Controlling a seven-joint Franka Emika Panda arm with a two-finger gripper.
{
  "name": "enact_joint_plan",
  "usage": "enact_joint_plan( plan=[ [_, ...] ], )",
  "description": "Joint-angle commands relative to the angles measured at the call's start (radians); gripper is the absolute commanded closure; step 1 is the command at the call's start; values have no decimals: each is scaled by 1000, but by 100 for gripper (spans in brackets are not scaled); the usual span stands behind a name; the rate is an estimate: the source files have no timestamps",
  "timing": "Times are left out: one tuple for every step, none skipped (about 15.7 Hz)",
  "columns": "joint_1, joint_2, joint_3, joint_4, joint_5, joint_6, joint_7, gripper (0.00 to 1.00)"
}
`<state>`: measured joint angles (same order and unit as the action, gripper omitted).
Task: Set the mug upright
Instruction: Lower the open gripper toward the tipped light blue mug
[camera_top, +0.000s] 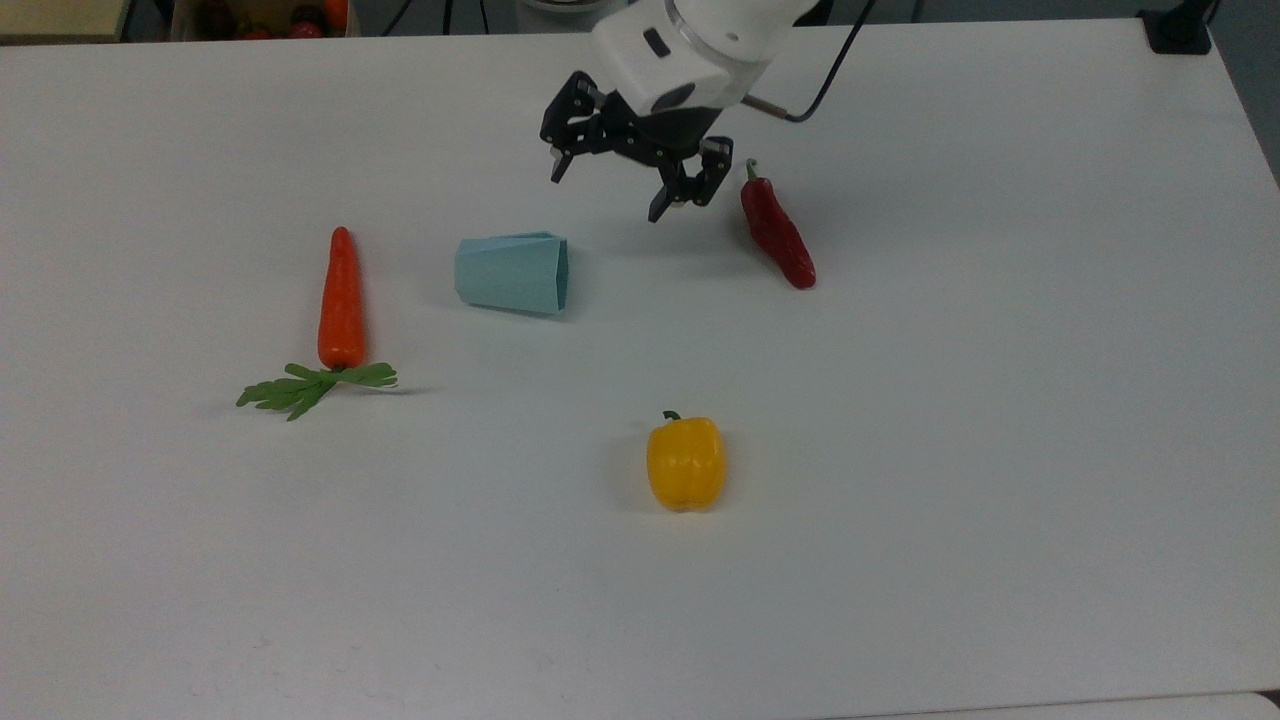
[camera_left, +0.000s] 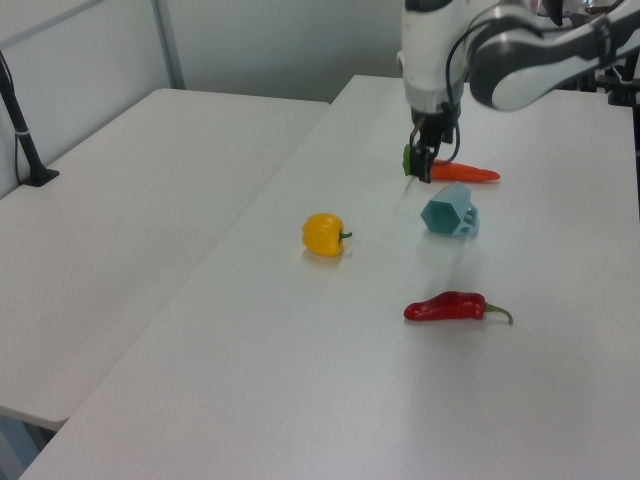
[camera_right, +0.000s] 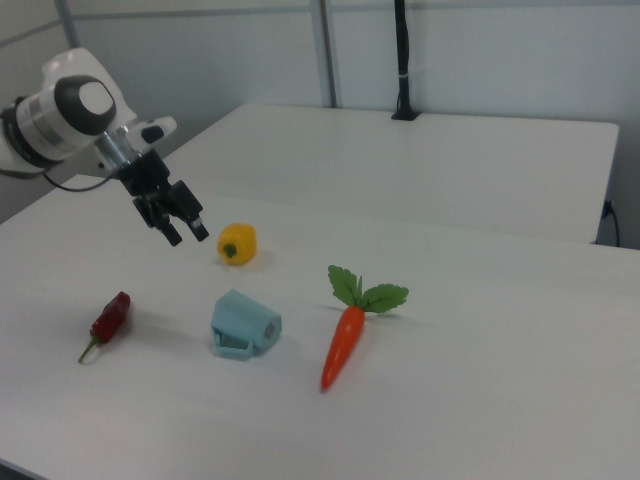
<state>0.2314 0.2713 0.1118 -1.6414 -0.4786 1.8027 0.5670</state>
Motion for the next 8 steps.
enact_joint_plan(
  plan=[
    [9, 72, -1, -33, -78, 65, 56, 0],
    [9, 84, -1, -52, -100, 82, 66, 0],
    [11, 98, -1, -73, -124, 87, 79, 0],
    [9, 114, -1, -87, -149, 90, 85, 0],
    [8, 133, -1, -90, -164, 96, 86, 0],
    [5, 147, -3, -93, -173, 101, 87, 0],
    [2, 154, -6, -95, -189, 101, 85, 0],
    [0, 154, -11, -97, -202, 101, 85, 0]
  ],
)
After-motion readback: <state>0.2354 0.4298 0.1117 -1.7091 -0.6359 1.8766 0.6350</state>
